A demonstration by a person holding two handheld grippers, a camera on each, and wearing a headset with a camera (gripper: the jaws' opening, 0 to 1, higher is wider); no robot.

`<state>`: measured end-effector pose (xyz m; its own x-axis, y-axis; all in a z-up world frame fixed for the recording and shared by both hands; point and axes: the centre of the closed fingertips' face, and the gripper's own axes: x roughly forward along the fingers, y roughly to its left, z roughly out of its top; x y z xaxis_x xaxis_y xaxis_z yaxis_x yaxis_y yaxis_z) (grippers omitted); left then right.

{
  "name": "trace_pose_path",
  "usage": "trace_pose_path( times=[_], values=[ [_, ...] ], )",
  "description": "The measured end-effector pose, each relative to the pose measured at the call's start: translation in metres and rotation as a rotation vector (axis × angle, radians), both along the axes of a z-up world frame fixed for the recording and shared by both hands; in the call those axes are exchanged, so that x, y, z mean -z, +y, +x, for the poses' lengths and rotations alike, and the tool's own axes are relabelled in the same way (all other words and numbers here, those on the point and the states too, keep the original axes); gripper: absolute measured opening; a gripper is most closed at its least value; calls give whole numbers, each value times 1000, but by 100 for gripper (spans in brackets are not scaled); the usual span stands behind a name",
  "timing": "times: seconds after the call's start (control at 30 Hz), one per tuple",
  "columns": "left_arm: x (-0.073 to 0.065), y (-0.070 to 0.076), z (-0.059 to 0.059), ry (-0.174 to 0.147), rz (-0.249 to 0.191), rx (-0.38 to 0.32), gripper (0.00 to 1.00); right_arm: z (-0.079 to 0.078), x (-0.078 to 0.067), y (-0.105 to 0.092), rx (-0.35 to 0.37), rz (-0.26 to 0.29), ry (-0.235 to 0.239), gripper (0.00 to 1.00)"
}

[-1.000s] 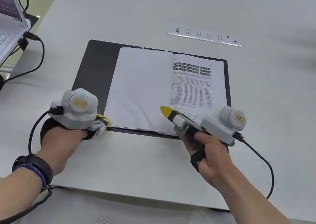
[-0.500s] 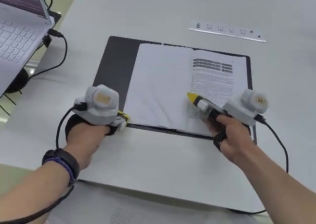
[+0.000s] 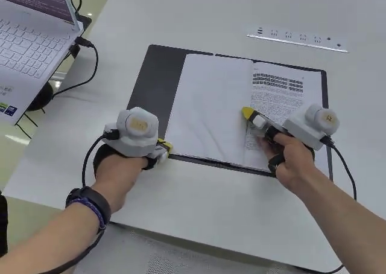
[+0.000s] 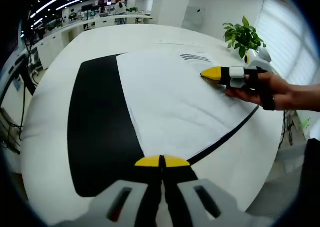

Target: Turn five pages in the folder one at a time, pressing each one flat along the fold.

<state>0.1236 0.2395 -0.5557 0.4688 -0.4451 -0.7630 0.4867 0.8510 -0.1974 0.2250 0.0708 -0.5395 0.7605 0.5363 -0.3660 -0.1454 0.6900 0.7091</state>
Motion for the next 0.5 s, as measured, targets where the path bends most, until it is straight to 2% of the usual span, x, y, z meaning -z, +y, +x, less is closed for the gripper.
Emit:
trace_pose_path(
  times=[0.13,0.27,0.5],
  values=[
    [0,0,0,1,-2,-1,0,8,-4,2,20,12,-7,0],
    [0,0,0,0,-4,-2,0,13,-9,4,31,-4,-20,0],
    [2,2,2,-1,-1,0,0,22,-12,5,71,18,-25,0]
  ],
)
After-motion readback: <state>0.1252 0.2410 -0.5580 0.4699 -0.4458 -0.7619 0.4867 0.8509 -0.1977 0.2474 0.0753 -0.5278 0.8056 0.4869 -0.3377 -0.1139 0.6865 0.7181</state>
